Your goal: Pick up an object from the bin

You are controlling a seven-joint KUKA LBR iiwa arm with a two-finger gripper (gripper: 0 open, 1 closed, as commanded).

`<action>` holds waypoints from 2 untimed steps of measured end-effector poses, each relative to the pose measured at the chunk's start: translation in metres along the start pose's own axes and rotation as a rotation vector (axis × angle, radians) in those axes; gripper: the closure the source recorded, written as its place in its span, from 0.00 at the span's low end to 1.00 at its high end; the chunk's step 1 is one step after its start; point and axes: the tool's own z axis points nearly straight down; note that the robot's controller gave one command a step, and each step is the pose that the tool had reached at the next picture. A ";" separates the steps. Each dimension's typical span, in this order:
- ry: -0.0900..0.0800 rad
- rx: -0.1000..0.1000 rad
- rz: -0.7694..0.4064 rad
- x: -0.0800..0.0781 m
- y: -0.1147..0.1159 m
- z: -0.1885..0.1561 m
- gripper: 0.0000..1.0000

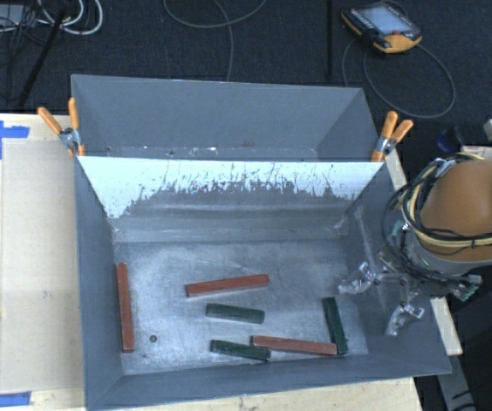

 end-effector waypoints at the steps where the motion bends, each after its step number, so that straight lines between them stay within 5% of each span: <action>1: -0.010 -0.014 -0.389 -0.009 0.013 0.033 0.00; 2: -0.004 -0.004 -0.361 0.002 0.005 0.050 1.00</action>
Offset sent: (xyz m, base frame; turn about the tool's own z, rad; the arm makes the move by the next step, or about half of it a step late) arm -0.0087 -0.0031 -0.0571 -0.3576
